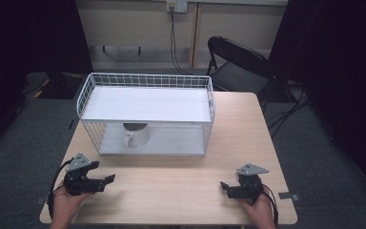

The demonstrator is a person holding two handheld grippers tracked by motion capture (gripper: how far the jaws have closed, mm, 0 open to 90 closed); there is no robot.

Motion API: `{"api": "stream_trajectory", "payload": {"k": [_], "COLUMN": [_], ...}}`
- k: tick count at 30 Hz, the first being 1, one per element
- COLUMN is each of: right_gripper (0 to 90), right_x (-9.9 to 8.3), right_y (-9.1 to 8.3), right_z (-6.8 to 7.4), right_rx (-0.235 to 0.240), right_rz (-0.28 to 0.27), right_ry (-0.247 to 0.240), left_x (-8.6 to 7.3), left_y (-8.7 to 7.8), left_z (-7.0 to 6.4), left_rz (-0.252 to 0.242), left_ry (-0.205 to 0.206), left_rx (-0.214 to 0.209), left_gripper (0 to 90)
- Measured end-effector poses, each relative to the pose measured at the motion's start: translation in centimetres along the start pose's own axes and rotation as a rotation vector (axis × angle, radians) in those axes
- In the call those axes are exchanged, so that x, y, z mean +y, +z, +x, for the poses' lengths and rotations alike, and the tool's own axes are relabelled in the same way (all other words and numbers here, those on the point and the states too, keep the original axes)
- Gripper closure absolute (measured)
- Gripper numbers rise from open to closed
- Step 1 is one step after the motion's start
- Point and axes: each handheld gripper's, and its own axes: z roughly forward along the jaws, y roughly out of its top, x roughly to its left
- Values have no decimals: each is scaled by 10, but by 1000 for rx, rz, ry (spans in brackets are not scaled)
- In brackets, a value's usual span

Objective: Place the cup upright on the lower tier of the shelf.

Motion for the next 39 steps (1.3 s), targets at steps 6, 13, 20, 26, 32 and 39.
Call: {"api": "stream_trajectory", "payload": {"k": [6,13,20,26,32,39], "right_gripper": [153,153,153,153,153,153], "right_x": [0,0,0,0,0,0], "right_y": [0,0,0,0,0,0], "right_z": [0,0,0,0,0,0], "right_rx": [0,0,0,0,0,0], "right_rz": [0,0,0,0,0,0], "right_ry": [0,0,0,0,0,0], "left_x": [-6,-13,-22,-27,-32,-40], "left_y": [-7,-12,-17,-20,-22,-23], "left_z": [7,15,24,29,33,39], "left_rz": [3,5,18,33,38,62], "left_ry": [-1,4,14,30,40,48], "left_rx": [7,18,24,31,39,49], "left_gripper": [135,128,118,116,112,107]}}
